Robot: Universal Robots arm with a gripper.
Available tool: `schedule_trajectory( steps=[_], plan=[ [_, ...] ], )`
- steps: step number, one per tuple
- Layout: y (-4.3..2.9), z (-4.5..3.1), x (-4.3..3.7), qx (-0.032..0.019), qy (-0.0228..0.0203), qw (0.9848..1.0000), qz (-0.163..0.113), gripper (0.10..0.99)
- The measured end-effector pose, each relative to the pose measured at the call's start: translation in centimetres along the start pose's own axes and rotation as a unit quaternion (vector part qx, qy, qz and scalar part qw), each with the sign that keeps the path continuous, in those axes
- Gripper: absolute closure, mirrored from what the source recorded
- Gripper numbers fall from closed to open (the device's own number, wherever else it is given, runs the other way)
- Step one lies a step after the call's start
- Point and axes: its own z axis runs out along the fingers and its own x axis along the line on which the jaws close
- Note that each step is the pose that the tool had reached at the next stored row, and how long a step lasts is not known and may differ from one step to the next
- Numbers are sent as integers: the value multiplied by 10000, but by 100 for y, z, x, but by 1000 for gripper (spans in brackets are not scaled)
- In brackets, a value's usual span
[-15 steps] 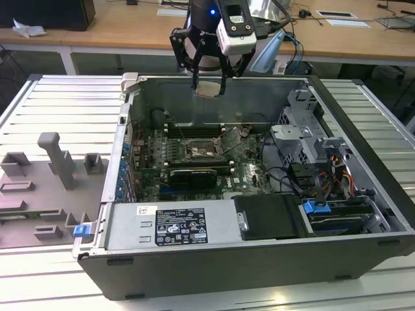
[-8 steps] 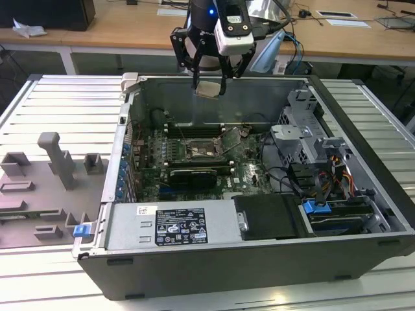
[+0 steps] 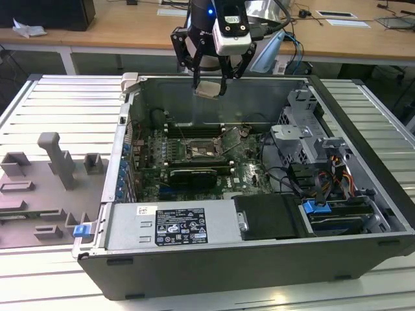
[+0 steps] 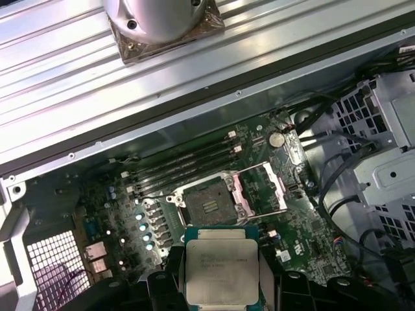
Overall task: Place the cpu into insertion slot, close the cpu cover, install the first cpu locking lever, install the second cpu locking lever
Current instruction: 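Place the cpu into insertion slot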
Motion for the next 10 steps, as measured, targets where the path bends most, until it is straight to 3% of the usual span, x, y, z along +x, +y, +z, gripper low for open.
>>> schedule_trajectory(
  steps=[10],
  plan=[
    [0, 0, 0, -4, -19, 9998, 217, 545]
  ],
)
